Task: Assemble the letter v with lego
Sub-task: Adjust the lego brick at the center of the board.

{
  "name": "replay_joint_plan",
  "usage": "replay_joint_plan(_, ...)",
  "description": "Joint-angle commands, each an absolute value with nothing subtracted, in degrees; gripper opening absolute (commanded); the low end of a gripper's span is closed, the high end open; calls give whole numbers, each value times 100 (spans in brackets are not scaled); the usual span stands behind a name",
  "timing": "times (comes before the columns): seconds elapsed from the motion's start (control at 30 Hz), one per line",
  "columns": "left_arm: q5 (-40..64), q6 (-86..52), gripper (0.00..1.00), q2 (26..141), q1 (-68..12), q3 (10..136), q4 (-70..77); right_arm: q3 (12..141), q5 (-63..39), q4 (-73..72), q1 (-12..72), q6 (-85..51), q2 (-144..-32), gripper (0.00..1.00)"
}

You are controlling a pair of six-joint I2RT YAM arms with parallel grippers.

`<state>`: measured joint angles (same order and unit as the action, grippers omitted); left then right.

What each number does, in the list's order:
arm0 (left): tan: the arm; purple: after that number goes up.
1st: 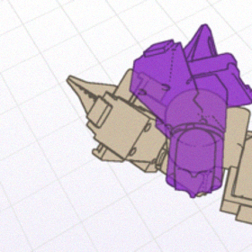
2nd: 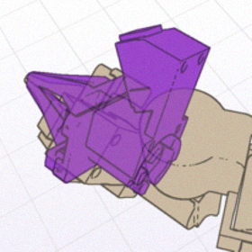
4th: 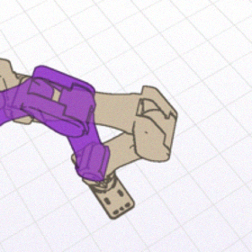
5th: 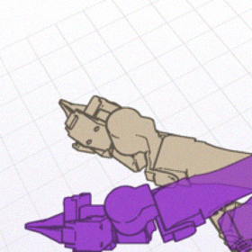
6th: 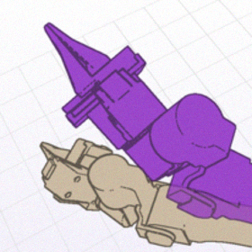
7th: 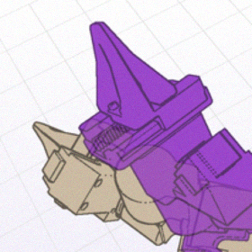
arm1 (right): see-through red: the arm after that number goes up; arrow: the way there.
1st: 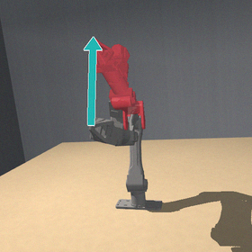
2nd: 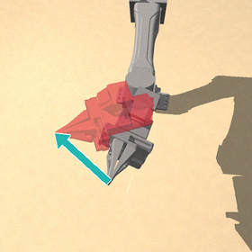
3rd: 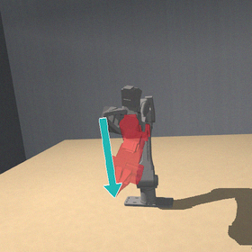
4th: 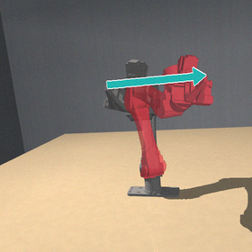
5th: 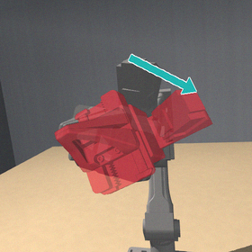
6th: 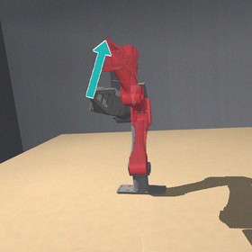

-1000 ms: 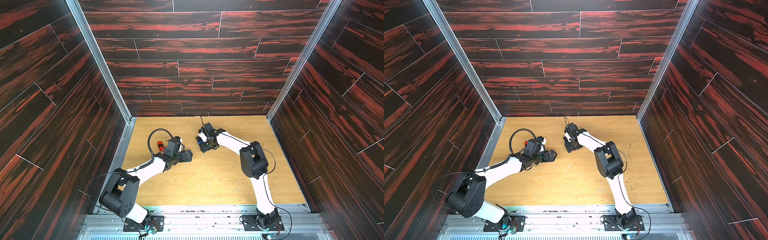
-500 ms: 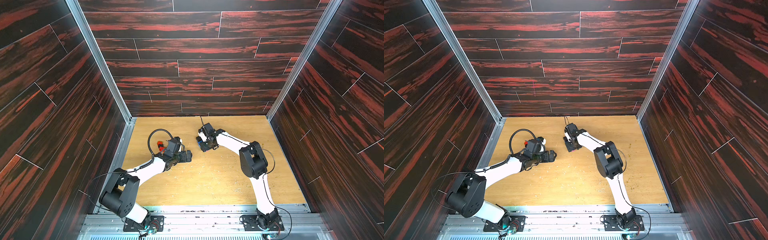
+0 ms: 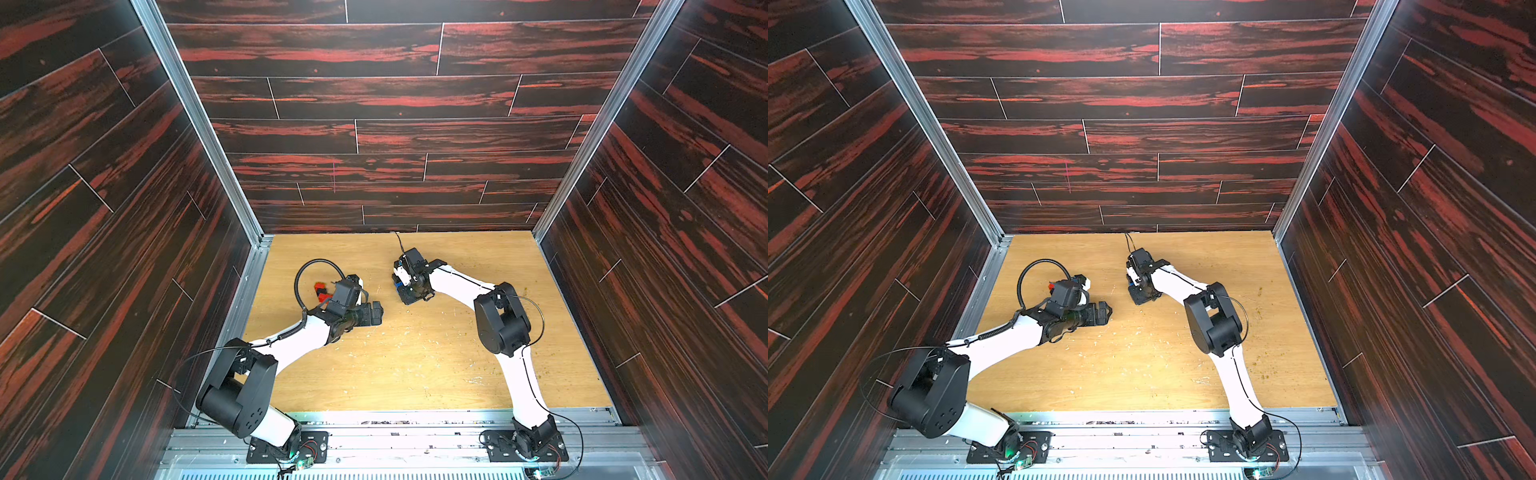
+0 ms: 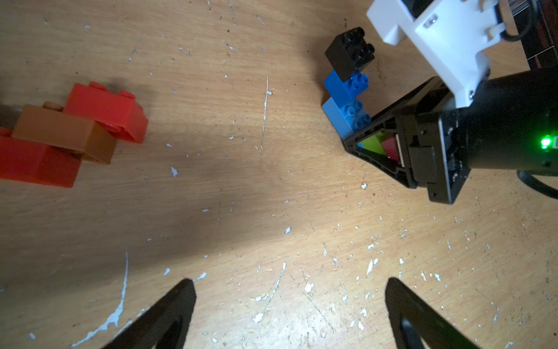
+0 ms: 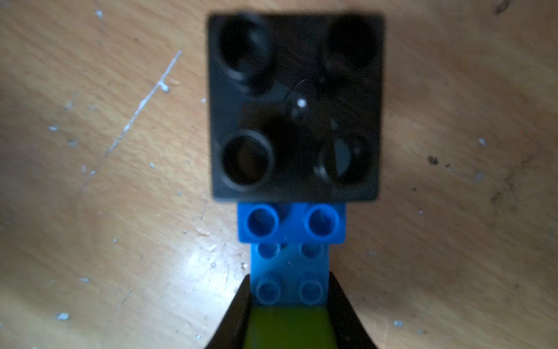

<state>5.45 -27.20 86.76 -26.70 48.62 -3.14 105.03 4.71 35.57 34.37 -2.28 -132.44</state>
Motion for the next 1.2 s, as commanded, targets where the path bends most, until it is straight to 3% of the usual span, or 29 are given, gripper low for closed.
replay_joint_plan(0.0, 414, -2660, 100, 8345, -2694, 4771, -439, 10512, -44, 3815, 3477, -140, -13324, 30)
replay_joint_plan(0.33, -76, -2560, 100, 7539, -2694, 4554, -926, 10924, -2608, 4743, 3533, 606, -13243, 28)
replay_joint_plan(0.8, -327, -2590, 100, 6878, -2733, 4143, -1341, 12190, -3067, 5533, 3847, 844, -14294, 28)
replay_joint_plan(1.17, -281, -2576, 100, 7090, -2793, 4214, -1388, 12837, -3041, 5773, 3848, 728, -14851, 29)
